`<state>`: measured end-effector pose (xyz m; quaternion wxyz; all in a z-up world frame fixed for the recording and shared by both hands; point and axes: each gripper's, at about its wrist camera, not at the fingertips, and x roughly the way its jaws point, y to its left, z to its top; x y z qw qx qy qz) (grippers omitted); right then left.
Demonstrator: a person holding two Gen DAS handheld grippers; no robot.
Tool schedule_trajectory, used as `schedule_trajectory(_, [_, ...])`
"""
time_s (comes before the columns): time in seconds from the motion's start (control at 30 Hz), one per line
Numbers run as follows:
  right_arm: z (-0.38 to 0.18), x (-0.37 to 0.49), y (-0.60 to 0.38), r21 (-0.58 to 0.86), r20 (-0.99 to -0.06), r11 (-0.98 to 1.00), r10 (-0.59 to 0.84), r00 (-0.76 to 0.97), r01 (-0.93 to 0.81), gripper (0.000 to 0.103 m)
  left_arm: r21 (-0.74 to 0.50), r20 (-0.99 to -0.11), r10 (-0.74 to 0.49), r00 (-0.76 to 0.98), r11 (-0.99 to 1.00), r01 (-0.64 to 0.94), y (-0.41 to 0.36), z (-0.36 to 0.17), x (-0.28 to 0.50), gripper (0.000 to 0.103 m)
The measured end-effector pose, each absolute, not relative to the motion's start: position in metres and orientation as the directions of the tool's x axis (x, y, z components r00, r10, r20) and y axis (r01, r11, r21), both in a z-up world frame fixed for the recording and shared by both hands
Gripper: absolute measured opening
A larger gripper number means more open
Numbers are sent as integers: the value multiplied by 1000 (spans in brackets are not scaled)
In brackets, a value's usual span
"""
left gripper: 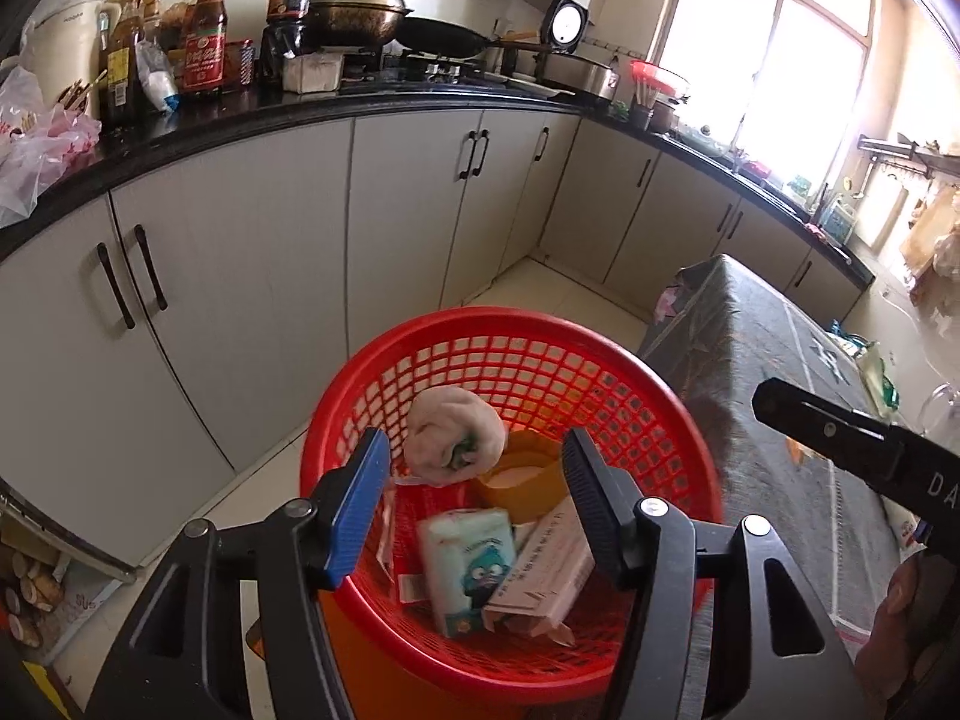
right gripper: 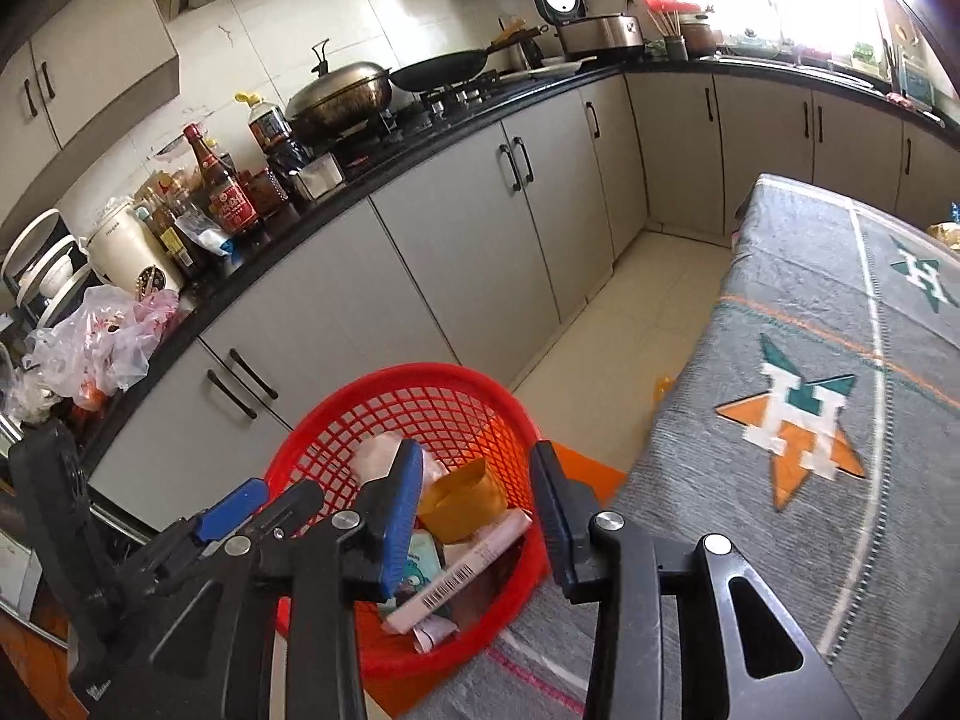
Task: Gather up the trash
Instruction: 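Open both tools to drop the cloth and cup into the basket, then move both empty tools back over the table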
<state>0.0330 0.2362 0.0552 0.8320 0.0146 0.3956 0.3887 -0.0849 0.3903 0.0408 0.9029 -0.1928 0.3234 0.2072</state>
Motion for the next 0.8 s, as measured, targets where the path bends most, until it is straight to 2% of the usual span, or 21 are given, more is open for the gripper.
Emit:
schedule_trajectory(0.57, [65,24,85,352,-623,756,630,465,-552,41,-142,-642,152,752,940,-311,277,79,-70,62])
schedule_trajectory(0.8, [66,50,-29,413,-600,820,573,558,-397,41,-111,-669,46,741,981,-161,198,87,-47,65])
